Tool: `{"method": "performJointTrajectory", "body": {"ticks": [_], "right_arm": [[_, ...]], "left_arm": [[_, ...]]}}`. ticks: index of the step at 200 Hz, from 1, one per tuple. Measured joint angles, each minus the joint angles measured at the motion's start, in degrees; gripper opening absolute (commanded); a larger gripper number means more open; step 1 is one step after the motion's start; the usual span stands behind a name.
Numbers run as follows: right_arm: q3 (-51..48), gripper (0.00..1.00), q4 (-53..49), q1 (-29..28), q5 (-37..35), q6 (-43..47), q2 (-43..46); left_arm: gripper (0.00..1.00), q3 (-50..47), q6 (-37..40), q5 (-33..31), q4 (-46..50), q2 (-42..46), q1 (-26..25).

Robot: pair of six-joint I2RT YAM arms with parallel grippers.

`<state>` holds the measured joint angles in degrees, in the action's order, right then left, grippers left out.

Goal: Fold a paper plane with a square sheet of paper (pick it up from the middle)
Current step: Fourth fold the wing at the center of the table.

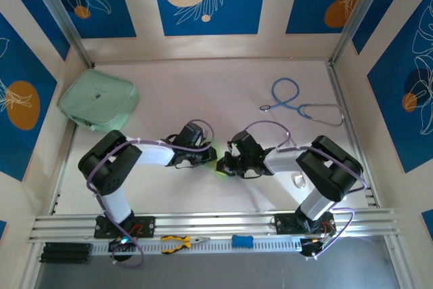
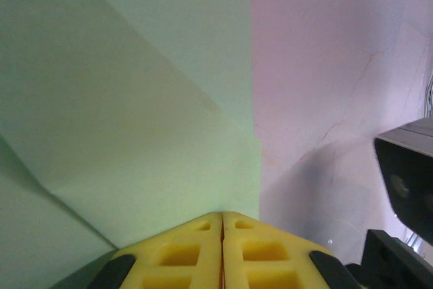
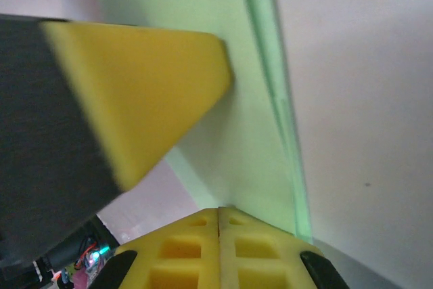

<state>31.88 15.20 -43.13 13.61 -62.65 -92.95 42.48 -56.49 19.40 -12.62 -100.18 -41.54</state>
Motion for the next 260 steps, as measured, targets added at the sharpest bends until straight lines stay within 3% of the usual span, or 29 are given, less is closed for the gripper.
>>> {"method": "performJointTrajectory", "body": {"ticks": [100, 175, 260], "right_arm": [[-4.8, 0.04, -0.3, 0.0, 0.2, -0.9, 7.0], [-0.2, 0.03, 3.0, 0.8, -0.5, -2.6, -1.5], [-3.4, 0.03, 5.6, 0.8, -0.9, -3.9, 0.4]], "left_arm": [[0.10, 0.0, 0.9, 0.0, 0.0, 0.0, 0.0], [0.10, 0.0, 1.0, 0.0, 0.0, 0.0, 0.0], [0.12, 0.0, 1.1, 0.0, 0.0, 0.0, 0.0]]}}
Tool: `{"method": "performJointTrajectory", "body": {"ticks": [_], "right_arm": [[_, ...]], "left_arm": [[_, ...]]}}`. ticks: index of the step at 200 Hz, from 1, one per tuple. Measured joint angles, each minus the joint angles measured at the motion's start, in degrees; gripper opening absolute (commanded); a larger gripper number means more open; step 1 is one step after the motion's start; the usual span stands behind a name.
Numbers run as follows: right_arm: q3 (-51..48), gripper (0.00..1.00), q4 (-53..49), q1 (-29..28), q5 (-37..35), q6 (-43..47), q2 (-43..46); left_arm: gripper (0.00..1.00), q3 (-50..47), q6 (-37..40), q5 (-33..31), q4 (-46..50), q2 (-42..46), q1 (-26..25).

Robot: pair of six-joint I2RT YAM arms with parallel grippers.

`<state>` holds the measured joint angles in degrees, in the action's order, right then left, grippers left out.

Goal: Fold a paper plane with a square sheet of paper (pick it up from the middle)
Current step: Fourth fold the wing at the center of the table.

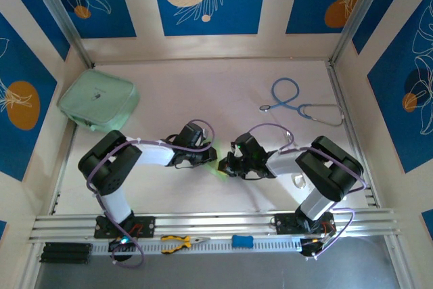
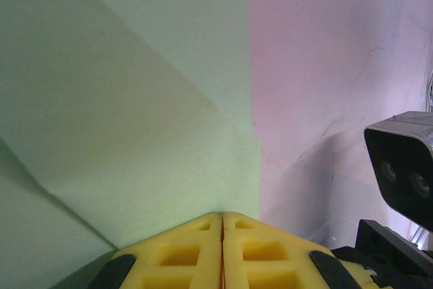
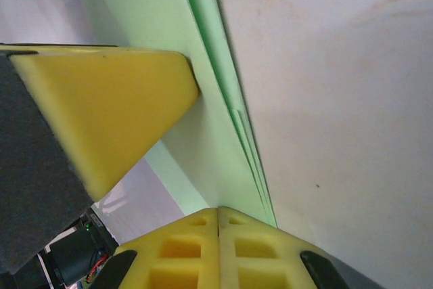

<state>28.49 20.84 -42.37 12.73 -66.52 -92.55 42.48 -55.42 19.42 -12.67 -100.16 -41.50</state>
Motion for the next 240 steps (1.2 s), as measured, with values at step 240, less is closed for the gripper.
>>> {"method": "performJointTrajectory", "body": {"ticks": [240], "right_arm": [[-2.4, 0.00, 5.2, 0.8, 0.8, -1.3, -0.3]], "left_arm": [[0.03, -1.9, 2.8, 6.0, -0.6, 0.5, 0.4]]}}
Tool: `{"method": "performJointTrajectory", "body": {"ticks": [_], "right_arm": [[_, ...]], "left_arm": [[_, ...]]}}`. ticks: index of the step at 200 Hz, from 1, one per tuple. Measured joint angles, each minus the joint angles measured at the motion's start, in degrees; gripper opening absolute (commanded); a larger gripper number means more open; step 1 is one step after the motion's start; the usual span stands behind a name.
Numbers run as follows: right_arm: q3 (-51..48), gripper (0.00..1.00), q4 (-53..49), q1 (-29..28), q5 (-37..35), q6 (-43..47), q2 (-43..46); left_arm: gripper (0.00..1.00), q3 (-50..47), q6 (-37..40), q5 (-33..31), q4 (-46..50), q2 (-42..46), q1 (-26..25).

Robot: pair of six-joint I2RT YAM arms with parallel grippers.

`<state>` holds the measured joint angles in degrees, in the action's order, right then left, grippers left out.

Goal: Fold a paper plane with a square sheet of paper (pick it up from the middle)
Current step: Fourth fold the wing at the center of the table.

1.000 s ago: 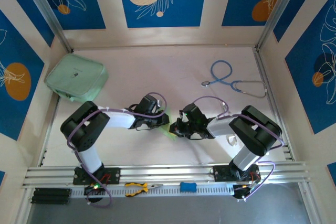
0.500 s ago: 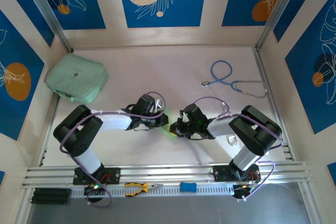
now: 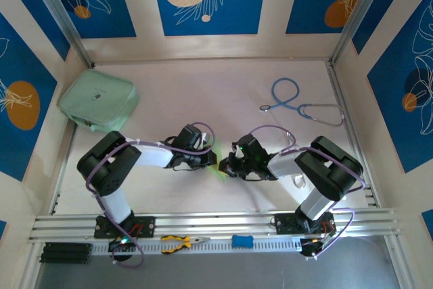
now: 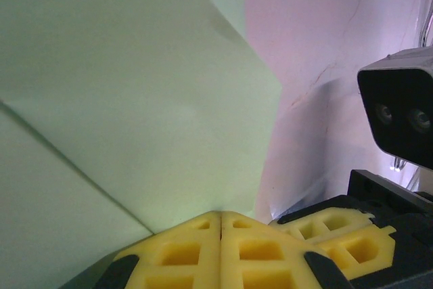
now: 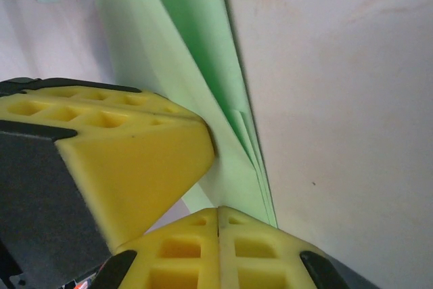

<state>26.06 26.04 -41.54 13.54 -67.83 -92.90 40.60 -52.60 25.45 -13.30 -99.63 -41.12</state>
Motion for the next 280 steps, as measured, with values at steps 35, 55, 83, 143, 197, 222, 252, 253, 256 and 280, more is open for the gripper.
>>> {"method": "performJointTrajectory", "body": {"ticks": [35, 55, 83, 143, 197, 222, 252, 253, 256, 280], "right_arm": [[0.0, 0.00, 0.3, 0.1, 0.5, 0.0, -0.2], [0.0, 0.00, 0.3, 0.2, 1.0, 0.0, -0.3], [0.0, 0.00, 0.4, 0.2, 1.3, 0.0, -0.4], [2.2, 0.00, -4.0, 0.2, 1.5, 1.8, -0.2], [6.4, 0.00, -9.8, 0.4, 0.7, 3.9, 0.1], [8.8, 0.00, -10.3, 0.7, 0.4, 4.5, -0.2], [10.9, 0.00, -10.4, 1.1, 0.4, 4.8, -2.7], [11.0, 0.00, -10.4, 1.1, 0.4, 4.8, -2.8], [11.1, 0.00, -10.4, 1.1, 0.4, 4.8, -3.1], [11.2, 0.00, -11.2, 1.2, 0.1, 5.1, -5.5]], "left_arm": [[0.04, 0.7, 0.2, -0.4, 1.2, 0.0, 0.8], [0.04, 1.4, 0.5, -0.9, 2.1, 0.0, 1.7], [0.03, 2.5, 0.6, -1.1, 2.2, -0.9, 3.4], [0.02, 2.6, 0.5, -0.5, 1.5, -1.4, 3.8], [0.02, 2.0, 0.3, -0.4, 0.4, -1.4, 3.8], [0.02, 1.9, 0.1, -0.4, 0.2, -1.4, 3.8], [0.02, 1.9, 0.0, -0.4, 0.2, -1.4, 3.8], [0.02, 1.9, 0.0, -0.4, 0.2, -1.4, 3.8], [0.02, 1.9, 0.0, -0.4, 0.2, -1.4, 3.9], [0.02, 1.9, 0.0, -0.4, 0.2, -1.3, 3.9]]}}
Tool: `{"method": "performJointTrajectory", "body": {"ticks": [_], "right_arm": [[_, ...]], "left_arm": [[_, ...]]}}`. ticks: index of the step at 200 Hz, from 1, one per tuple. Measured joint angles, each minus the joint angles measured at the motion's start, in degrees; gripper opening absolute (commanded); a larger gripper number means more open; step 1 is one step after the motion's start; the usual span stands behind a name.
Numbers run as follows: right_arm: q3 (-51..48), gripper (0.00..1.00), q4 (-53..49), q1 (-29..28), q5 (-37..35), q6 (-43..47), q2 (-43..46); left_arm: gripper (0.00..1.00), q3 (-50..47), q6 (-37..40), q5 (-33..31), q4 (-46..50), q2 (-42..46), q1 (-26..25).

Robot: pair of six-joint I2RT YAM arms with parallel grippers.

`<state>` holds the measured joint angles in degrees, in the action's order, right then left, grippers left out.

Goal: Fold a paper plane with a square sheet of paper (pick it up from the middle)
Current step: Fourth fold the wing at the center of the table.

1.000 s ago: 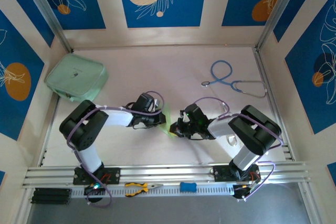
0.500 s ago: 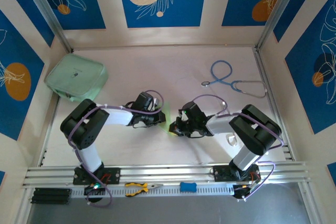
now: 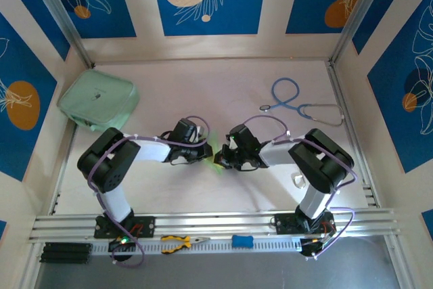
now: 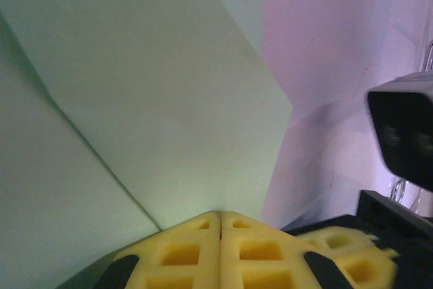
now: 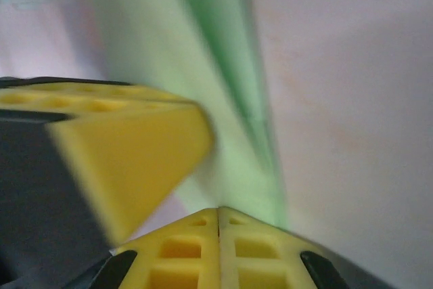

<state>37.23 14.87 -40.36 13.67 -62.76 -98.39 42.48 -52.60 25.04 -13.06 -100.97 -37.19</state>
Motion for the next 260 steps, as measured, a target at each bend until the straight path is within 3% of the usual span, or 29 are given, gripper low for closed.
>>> {"method": "performJointTrajectory", "body": {"ticks": [71, 260], "right_arm": [[-2.3, 0.00, 4.1, 0.0, 0.3, -0.1, 0.0], [-4.0, 0.00, 7.4, 0.4, 1.7, 0.8, -0.1]], "left_arm": [[0.03, 1.4, 0.7, 0.0, 2.3, -0.1, 0.8], [0.03, 9.0, 4.6, 0.9, 7.1, -5.0, 10.1]]}}
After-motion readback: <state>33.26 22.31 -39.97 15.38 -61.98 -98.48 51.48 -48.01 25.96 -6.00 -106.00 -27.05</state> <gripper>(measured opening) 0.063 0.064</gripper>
